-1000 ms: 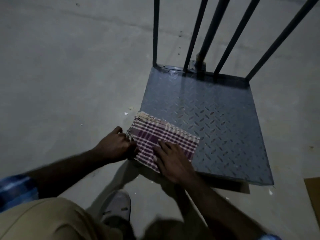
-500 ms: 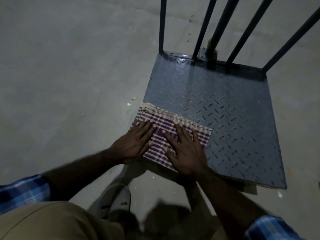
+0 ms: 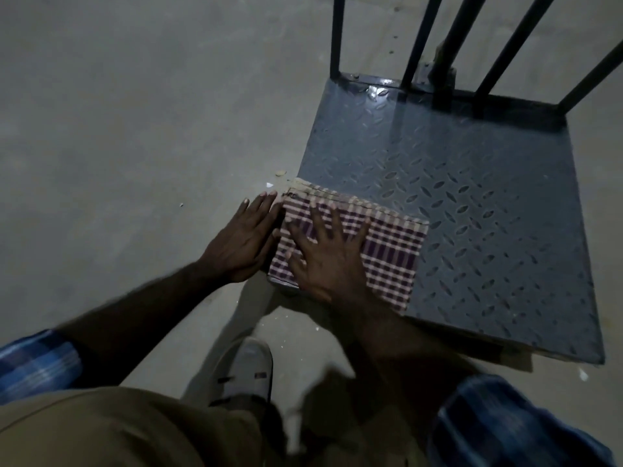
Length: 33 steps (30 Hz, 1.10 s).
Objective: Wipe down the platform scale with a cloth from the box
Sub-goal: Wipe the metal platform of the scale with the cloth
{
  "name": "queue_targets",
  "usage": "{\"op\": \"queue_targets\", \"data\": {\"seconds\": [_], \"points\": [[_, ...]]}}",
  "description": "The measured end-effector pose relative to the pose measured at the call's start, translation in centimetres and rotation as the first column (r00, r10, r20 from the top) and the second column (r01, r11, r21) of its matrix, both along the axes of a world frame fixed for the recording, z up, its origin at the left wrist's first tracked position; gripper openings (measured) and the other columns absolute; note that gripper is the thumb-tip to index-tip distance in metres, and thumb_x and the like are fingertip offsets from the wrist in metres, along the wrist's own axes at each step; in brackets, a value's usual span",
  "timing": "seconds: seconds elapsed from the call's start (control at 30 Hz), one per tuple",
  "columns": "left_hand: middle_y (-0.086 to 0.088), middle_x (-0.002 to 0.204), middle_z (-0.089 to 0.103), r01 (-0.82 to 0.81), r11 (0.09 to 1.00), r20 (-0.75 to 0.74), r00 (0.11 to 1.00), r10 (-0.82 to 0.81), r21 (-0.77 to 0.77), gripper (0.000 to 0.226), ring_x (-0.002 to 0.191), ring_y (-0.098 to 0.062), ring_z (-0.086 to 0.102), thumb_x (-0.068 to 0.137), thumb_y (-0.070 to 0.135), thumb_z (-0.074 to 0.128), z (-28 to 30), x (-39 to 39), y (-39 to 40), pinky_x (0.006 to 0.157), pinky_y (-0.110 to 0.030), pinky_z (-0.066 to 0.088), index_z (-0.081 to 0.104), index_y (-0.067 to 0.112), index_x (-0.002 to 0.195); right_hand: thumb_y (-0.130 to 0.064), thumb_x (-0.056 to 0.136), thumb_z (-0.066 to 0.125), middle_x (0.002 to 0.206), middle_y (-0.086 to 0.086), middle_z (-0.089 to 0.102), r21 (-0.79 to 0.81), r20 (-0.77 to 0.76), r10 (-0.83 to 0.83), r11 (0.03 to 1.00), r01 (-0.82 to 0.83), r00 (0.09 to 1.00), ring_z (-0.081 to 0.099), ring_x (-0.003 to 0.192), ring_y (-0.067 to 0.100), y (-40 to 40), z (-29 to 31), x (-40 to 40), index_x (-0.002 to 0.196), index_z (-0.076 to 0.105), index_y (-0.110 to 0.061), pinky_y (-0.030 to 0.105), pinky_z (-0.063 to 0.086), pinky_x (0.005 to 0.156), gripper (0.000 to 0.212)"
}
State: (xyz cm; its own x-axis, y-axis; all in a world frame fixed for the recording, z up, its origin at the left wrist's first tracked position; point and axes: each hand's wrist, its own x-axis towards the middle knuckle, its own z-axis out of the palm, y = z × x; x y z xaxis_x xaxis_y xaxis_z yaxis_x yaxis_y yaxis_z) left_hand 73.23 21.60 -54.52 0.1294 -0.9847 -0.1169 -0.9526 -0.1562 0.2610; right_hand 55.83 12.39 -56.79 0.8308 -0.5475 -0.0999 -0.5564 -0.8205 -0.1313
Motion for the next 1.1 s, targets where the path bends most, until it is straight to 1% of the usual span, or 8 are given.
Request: {"op": "queue_targets", "data": {"seconds": [0.17,0.33,0.43,0.57,0.73,0.83,0.93,1.1], "points": [[-0.018,0.159,0.017,0.009,0.998,-0.084,0.996,-0.014,-0.061,0.060,0.148,-0.029,0.013,0.101,0.037,0.017,-0.4,-2.1,-0.9,0.120,-0.045,0.010,0.023,0.005,0.150,-0.068,0.095,0.016,0.164,0.001,0.002,0.002,0.016,0.196,0.981,-0.196,0.981,-0.003,0.150,0.031,-2.4,0.6,-3.7,0.150,0.006,-0.052,0.075,-0.001,0.107,0.058],[-0.015,0.160,0.016,-0.070,0.991,-0.155,0.987,0.052,-0.113,0.055,0.148,-0.026,0.012,0.103,0.033,0.021,-0.7,-3.1,-2.2,0.120,-0.038,0.003,0.019,0.008,0.152,-0.065,0.091,0.014,0.164,0.008,-0.001,-0.014,-0.004,-0.377,0.926,0.377,0.926,-0.003,0.148,0.039,-1.4,0.5,-4.2,0.152,0.007,-0.043,0.075,-0.007,0.106,0.065],[-0.012,0.161,0.012,-0.099,0.992,-0.222,0.972,0.079,-0.079,0.060,0.149,-0.023,0.011,0.101,0.041,0.018,-1.4,-2.7,-1.7,0.122,-0.043,0.010,0.015,0.014,0.153,-0.061,0.092,0.015,0.163,0.012,0.010,-0.036,0.014,-0.190,0.981,0.191,0.982,0.005,0.147,0.041,1.1,0.3,-2.3,0.153,0.010,-0.039,0.075,0.000,0.108,0.065],[-0.004,0.162,0.010,-0.227,0.974,-0.448,0.870,0.205,0.004,0.070,0.144,-0.007,0.007,0.094,0.050,0.024,-1.1,-3.6,-0.3,0.115,-0.021,0.005,0.011,0.016,0.153,-0.067,0.095,0.017,0.165,0.003,0.003,-0.034,0.026,0.057,0.998,-0.057,0.998,-0.001,0.150,0.032,-0.4,0.0,-5.0,0.151,0.009,-0.049,0.071,-0.003,0.111,0.059],[0.022,0.150,0.001,-0.256,0.966,-0.536,0.822,0.194,-0.043,0.062,0.142,-0.005,-0.007,0.099,0.047,0.026,-1.0,-5.2,-0.7,0.113,-0.025,0.004,0.006,0.026,0.153,-0.069,0.092,0.020,0.164,0.005,0.006,-0.036,0.028,-0.390,0.920,0.391,0.920,0.003,0.149,0.036,-2.9,0.3,-11.2,0.151,0.007,-0.048,0.072,0.000,0.110,0.064],[0.005,0.157,0.019,-0.324,0.940,-0.557,0.802,0.214,-0.105,0.053,0.146,-0.015,0.010,0.103,0.044,0.023,-1.1,-5.9,-1.9,0.117,-0.031,0.014,0.019,0.021,0.151,-0.067,0.090,0.017,0.164,0.011,0.005,-0.030,-0.019,-0.558,0.830,0.557,0.830,0.005,0.146,0.044,-1.8,0.4,-8.4,0.152,0.004,-0.042,0.076,0.000,0.106,0.068],[-0.016,0.141,0.037,-0.248,0.954,-0.446,0.883,0.150,-0.170,0.063,0.129,-0.032,0.037,0.099,0.051,0.014,-1.5,-5.9,-2.9,0.110,-0.045,0.031,0.033,0.008,0.141,-0.061,0.094,0.019,0.162,0.013,0.012,-0.056,0.007,-0.308,0.950,0.308,0.951,0.010,0.146,0.043,1.0,0.0,-3.9,0.153,0.016,-0.034,0.075,-0.003,0.107,0.065],[-0.018,0.158,0.020,-0.156,0.982,-0.188,0.973,0.133,-0.110,0.078,0.147,-0.031,0.018,0.093,0.056,0.007,-1.3,-6.9,-3.6,0.119,-0.048,0.014,0.020,0.006,0.151,-0.064,0.096,0.027,0.164,0.003,0.012,-0.018,0.056,-0.090,0.996,0.091,0.994,0.003,0.150,0.029,0.1,0.5,-6.4,0.148,0.030,-0.044,0.068,-0.002,0.113,0.056]]}}
